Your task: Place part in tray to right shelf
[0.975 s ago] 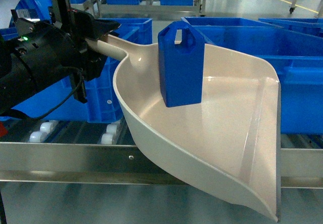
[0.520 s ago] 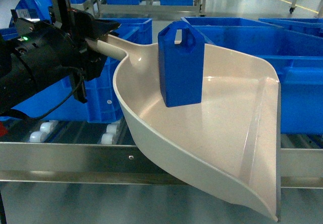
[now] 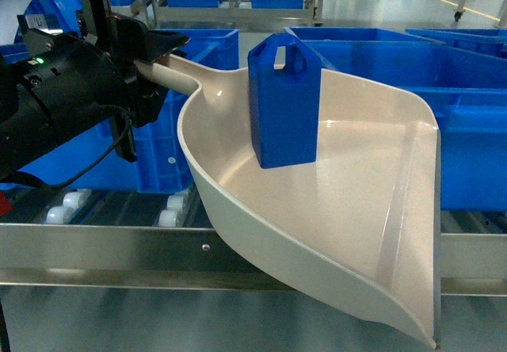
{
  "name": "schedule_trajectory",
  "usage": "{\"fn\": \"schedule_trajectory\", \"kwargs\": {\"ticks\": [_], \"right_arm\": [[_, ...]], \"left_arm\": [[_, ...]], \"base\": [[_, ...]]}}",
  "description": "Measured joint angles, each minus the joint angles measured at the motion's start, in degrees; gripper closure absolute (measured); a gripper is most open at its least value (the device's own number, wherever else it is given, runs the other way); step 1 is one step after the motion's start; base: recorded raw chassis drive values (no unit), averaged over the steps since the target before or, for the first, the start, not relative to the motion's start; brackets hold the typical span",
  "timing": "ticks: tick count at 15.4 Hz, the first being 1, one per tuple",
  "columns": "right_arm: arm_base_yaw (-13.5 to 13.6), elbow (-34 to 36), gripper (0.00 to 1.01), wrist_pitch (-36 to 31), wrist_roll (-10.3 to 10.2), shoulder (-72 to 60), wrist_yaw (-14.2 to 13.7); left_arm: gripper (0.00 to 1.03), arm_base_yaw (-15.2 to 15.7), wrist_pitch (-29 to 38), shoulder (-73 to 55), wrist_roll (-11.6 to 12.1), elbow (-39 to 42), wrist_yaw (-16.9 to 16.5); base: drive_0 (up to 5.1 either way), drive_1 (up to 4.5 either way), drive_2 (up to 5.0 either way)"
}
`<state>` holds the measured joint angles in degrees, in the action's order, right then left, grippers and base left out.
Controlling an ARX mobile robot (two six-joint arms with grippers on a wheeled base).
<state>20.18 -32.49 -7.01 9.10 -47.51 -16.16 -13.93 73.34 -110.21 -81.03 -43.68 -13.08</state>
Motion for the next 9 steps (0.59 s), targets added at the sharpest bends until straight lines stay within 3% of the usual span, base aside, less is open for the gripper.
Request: {"fn": "schedule_trajectory", "kwargs": {"ticks": [9], "right_arm": [[0.00, 0.00, 0.03, 0.00, -0.02, 0.00, 0.00]], "left_arm": [[0.91, 0.00, 0.00, 0.00, 0.02, 0.00, 0.00]], "base": [[0.0, 0.00, 0.0]]}}
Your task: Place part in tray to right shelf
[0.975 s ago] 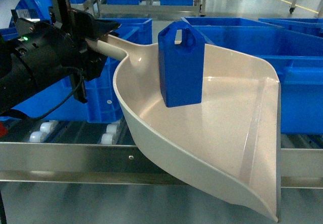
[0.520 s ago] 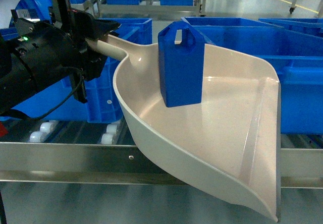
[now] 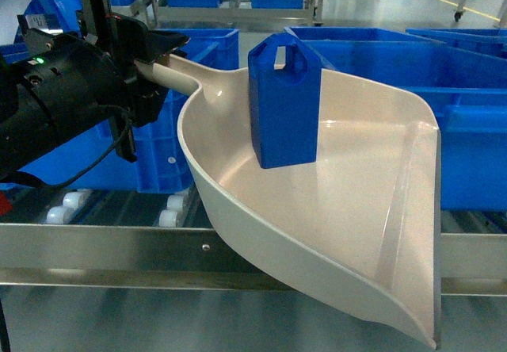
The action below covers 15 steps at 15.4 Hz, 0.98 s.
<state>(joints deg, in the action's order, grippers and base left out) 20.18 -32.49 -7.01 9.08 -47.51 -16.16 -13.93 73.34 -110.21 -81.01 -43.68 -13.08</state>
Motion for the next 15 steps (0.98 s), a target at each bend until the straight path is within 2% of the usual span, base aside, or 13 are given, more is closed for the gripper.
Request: {"fn": "schedule_trajectory", "kwargs": {"ticks": [7, 8, 9, 12, 15], "right_arm": [[0.00, 0.00, 0.03, 0.00, 0.02, 0.00, 0.00], [0.00, 0.00, 0.03, 0.00, 0.02, 0.00, 0.00], [0.00, 0.00, 0.03, 0.02, 0.02, 0.00, 0.00], [0.00, 0.00, 0.03, 0.02, 0.02, 0.00, 0.00], [0.00, 0.00, 0.03, -0.04, 0.02, 0.00, 0.00]], "left_arm": [[0.91, -0.04, -0.48, 0.04, 0.04, 0.00, 0.42], [0.91, -0.94, -9.33, 2.62, -0.24, -0.09, 6.84], [0.91, -1.27, -11.23, 3.65, -0.22, 0.13, 11.23], [0.91, -1.44, -11.61, 4.96, -0.17, 0.15, 13.00], [0.91, -1.68, -11.08, 5.38, 0.00, 0.31, 13.18]], "base": [[0.0, 0.00, 0.0], [0.0, 0.00, 0.0], [0.0, 0.00, 0.0], [0.0, 0.00, 0.0], [0.0, 0.00, 0.0]]}}
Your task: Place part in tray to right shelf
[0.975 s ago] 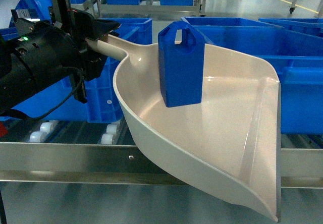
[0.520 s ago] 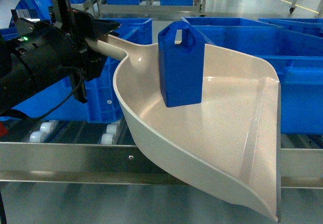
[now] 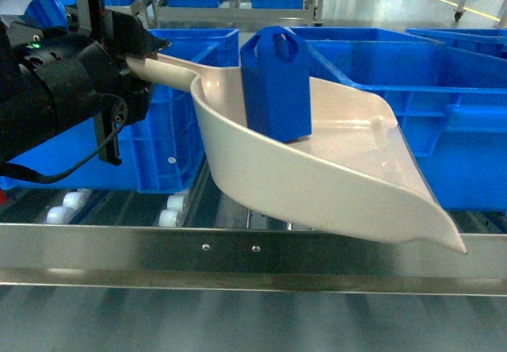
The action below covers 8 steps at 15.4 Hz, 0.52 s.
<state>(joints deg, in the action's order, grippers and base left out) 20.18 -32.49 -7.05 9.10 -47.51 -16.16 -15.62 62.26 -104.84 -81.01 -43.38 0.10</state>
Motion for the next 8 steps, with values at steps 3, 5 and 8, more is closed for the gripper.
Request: {"fn": "schedule_trajectory", "kwargs": {"ticks": [3, 5, 8], "right_arm": [[0.00, 0.00, 0.03, 0.02, 0.00, 0.00, 0.00], [0.00, 0.00, 0.03, 0.02, 0.00, 0.00, 0.00], [0.00, 0.00, 0.03, 0.02, 0.00, 0.00, 0.00]], "left_arm": [[0.91, -0.68, 1.27, 0.15, -0.46, 1.40, 0.46], [0.91, 0.20, 3.15, 10.99, -2.27, 9.01, 2.47], [0.91, 4.96, -2.82, 19.89, 0.77, 11.15, 4.59]], "base": [[0.0, 0.00, 0.0], [0.0, 0.00, 0.0], [0.0, 0.00, 0.0]]}}
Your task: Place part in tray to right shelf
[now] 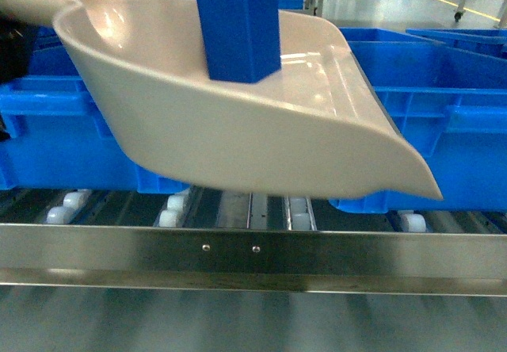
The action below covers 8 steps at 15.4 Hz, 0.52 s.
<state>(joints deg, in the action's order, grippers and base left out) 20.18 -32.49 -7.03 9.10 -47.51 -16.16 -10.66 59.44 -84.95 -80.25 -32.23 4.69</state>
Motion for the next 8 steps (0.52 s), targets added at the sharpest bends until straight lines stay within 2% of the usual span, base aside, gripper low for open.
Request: {"fn": "schedule_trajectory", "kwargs": {"ticks": [2, 3, 4, 6, 8], "right_arm": [[0.00, 0.00, 0.03, 0.00, 0.00, 0.00, 0.00], [0.00, 0.00, 0.03, 0.00, 0.00, 0.00, 0.00], [0.00, 0.00, 0.03, 0.00, 0.00, 0.00, 0.00], [0.00, 0.00, 0.03, 0.00, 0.00, 0.00, 0.00], [0.00, 0.00, 0.03, 0.02, 0.00, 0.00, 0.00]], "left_arm": [[0.91, 2.75, -2.95, 0.92, 1.75, -2.84, -0.17], [0.91, 4.63, -7.39, 1.09, 2.97, -5.16, 0.90], [0.91, 7.61, -13.11, 1.11, 4.37, -8.31, 4.42], [0.91, 13.03, -19.50, -0.55, 4.42, -14.86, 9.99], [0.91, 16.13, -24.00, -4.52, 7.08, -23.74, 15.58]], "base": [[0.0, 0.00, 0.0], [0.0, 0.00, 0.0], [0.0, 0.00, 0.0], [0.0, 0.00, 0.0], [0.0, 0.00, 0.0]]}}
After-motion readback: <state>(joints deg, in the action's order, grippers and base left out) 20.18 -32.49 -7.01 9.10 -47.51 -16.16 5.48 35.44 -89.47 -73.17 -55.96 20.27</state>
